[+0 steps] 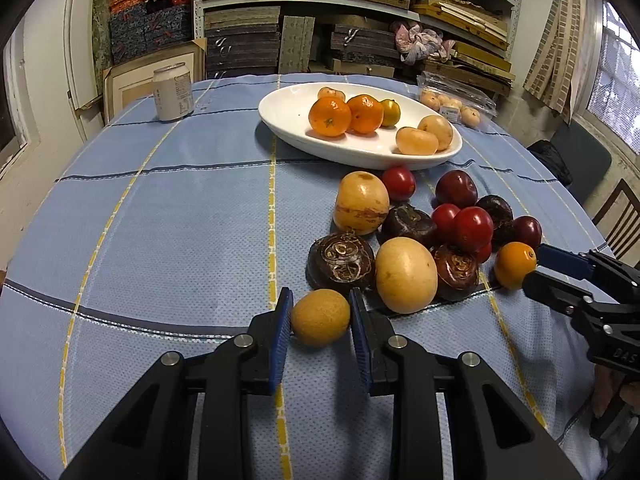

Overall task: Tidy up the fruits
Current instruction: 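Grasp the small brown fruit with left tool while right tool approaches the orange tomato, then close right tool on the orange tomato while left tool holds the brown fruit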

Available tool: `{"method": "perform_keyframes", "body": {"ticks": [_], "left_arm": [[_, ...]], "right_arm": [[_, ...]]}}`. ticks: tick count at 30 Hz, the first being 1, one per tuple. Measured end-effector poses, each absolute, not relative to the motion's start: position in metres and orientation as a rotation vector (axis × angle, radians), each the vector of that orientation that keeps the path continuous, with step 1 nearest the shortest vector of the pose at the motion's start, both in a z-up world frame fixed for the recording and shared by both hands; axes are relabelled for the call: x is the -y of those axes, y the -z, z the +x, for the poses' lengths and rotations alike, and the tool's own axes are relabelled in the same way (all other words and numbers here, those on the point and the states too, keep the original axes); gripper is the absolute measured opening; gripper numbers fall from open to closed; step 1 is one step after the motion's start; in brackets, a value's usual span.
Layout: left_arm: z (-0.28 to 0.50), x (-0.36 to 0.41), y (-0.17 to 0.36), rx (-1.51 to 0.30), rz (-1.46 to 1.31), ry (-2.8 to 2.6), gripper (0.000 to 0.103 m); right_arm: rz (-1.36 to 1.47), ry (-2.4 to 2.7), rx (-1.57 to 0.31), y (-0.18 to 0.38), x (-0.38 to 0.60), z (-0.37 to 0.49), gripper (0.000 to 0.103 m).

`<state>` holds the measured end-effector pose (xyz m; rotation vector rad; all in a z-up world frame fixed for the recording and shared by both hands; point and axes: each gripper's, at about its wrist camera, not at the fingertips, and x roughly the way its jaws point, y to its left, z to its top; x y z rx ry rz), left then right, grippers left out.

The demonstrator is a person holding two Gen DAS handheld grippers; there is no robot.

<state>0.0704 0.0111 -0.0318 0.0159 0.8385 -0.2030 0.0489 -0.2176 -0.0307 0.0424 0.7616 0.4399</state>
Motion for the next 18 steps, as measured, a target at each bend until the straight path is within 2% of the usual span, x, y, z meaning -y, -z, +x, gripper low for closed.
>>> {"method": "perform_keyframes", "body": {"ticks": [8,11,18], "left_arm": [[0.072,-0.009,0.033,-0.848,0.03,0.211,0.029],[0.073,-0.008,0.035,-0.856,0.034,0.213,0.029],[0.075,-0.007,0.04,-0.877,0.035,0.23,0.029]], "right_arm": [[0.079,-0.426,-0.808,0.037,0.219,0.063,0.048],[0.113,-0.425,-0.855,0.044,0.222,0.071,0.039],[0.158,-0.433,-0.873,0.047,0.227,0.073,0.038]]}}
